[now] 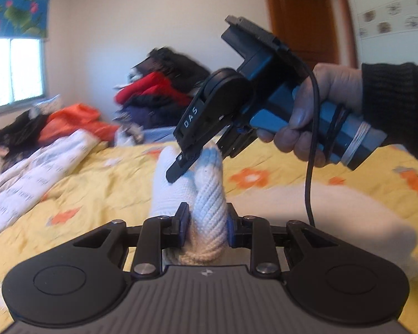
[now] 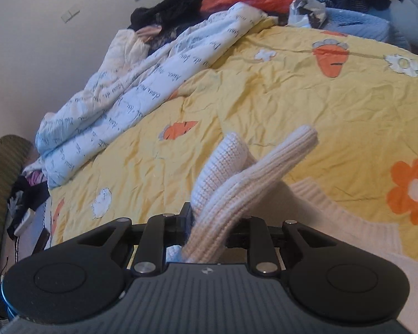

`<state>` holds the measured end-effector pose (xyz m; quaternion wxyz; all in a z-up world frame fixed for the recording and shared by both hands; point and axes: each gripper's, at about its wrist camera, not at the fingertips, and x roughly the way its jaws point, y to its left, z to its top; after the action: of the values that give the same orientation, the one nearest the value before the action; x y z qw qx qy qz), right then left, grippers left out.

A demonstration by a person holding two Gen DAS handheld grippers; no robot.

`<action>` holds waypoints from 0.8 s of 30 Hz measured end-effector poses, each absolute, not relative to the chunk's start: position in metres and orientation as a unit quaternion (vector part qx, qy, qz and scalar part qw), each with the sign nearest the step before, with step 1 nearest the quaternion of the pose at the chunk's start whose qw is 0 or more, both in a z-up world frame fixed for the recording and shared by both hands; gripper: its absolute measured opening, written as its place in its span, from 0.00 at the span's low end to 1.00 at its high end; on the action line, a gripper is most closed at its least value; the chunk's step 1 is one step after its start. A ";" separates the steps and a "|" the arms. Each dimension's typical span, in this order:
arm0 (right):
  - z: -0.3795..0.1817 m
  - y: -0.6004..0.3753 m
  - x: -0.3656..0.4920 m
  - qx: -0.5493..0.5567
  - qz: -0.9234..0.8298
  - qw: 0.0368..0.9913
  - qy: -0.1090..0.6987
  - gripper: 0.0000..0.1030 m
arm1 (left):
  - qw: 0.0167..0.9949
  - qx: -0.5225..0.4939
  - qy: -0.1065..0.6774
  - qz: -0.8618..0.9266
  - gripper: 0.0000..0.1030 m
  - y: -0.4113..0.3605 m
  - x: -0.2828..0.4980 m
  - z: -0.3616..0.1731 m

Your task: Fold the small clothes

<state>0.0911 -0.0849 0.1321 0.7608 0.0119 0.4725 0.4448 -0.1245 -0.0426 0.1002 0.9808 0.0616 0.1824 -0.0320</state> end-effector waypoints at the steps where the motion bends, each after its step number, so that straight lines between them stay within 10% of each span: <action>1: 0.136 -0.101 0.090 0.014 0.438 0.767 0.470 0.23 | 0.980 0.064 0.179 -0.051 0.25 -0.056 -0.124 0.103; 18: 0.069 -0.316 0.070 0.101 0.339 0.811 0.466 0.22 | 0.935 0.195 0.148 -0.256 0.22 -0.224 -0.162 0.066; 21: 0.050 -0.336 0.070 0.138 0.331 0.808 0.467 0.21 | 0.930 0.260 0.106 -0.238 0.28 -0.210 -0.186 0.052; 24: 0.040 -0.346 0.068 0.174 0.337 0.804 0.459 0.21 | 0.918 0.319 0.109 -0.210 0.54 -0.198 -0.191 0.035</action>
<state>0.0680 -0.3456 0.0403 0.8035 0.1740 0.4590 0.3366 -0.1910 -0.1981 0.0354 0.9178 0.3188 0.1088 -0.2103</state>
